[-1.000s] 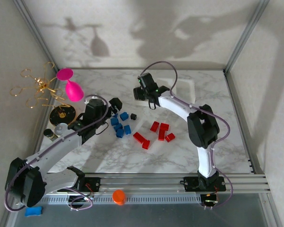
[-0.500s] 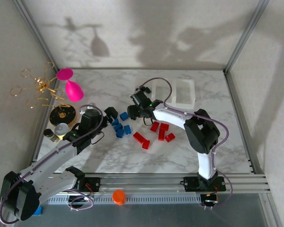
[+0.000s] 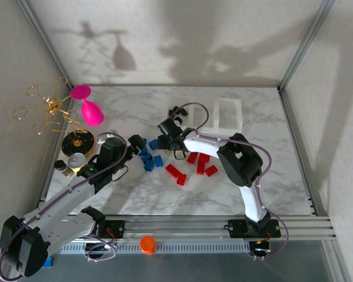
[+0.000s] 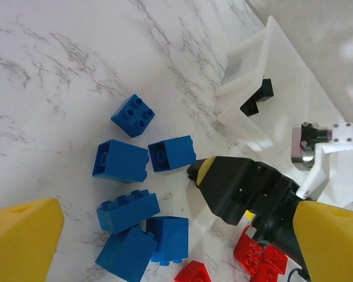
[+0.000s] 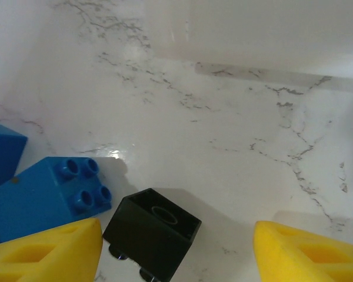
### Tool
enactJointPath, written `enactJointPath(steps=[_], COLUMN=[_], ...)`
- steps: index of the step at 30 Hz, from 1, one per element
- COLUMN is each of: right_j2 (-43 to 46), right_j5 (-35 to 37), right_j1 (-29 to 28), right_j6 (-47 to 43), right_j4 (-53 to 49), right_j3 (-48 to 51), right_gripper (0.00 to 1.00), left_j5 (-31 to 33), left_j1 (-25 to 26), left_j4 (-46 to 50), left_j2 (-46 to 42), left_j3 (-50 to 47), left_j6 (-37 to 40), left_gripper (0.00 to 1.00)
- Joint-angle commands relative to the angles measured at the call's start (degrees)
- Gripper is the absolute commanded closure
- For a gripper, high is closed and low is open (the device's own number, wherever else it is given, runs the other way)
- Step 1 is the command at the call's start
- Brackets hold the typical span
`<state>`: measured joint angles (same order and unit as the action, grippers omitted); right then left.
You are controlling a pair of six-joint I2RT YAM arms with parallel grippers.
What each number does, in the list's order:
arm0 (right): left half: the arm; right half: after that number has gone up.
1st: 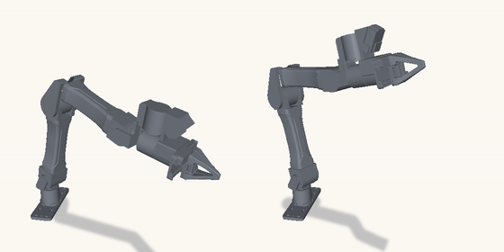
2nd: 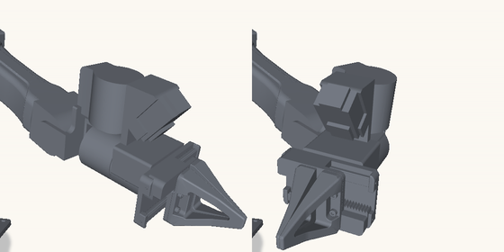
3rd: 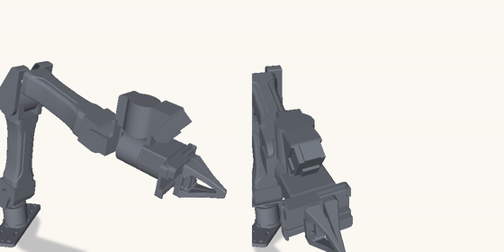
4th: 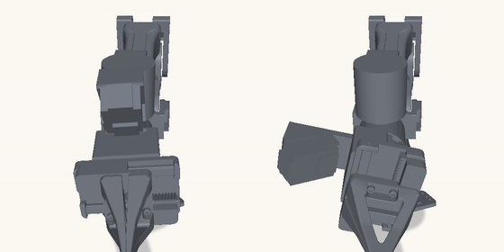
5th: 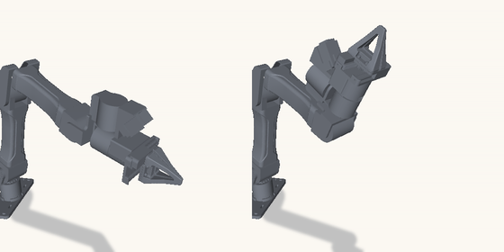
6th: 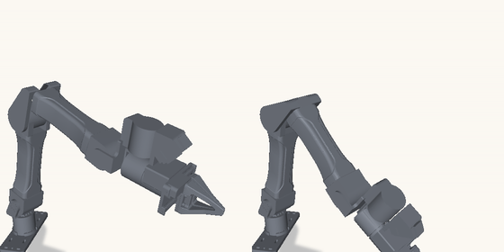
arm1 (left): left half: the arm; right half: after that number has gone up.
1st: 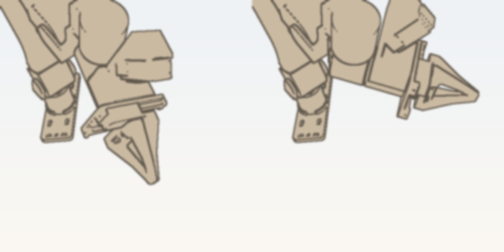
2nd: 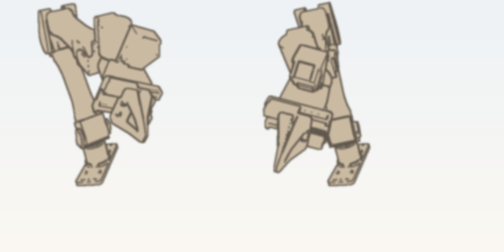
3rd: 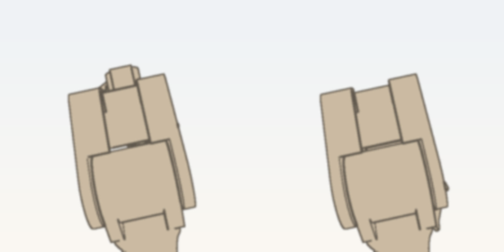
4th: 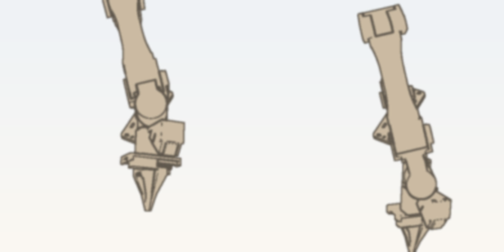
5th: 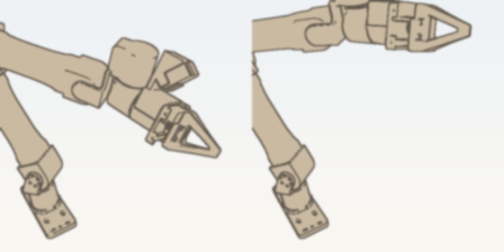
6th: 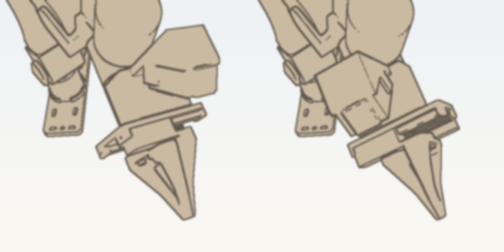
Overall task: Sort the legos into containers by color
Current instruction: Pick up the lego from the center of the table.
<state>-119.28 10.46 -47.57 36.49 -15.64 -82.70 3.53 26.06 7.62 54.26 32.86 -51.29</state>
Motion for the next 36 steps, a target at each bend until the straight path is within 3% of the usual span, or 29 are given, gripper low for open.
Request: enactJointPath(steps=[1,17,29,36], right_j2=[-1.7,1.5,8.2,7.5], right_j5=[1.5,3.1,4.4,4.5], right_j1=[-0.7,-0.5,1.6,4.9], right_j6=[0.0,-4.1,-7.6,-12.2], right_j4=[0.0,-0.3,-1.0,0.2], right_j3=[-2.4,1.0,0.9,-3.5], right_gripper=[0.35,0.65,0.65,0.65], left_j5=[1.5,0.2,-0.4,-1.4], left_j1=[0.3,0.3,0.4,0.4], left_j4=[1.2,0.4,-0.6,-2.4], left_j2=[-0.3,1.3,2.3,5.7], left_j3=[-0.6,0.5,2.1,4.3], left_j6=[-0.3,-0.7,-0.4,0.9], left_gripper=[0.00,0.00,0.00,0.00])
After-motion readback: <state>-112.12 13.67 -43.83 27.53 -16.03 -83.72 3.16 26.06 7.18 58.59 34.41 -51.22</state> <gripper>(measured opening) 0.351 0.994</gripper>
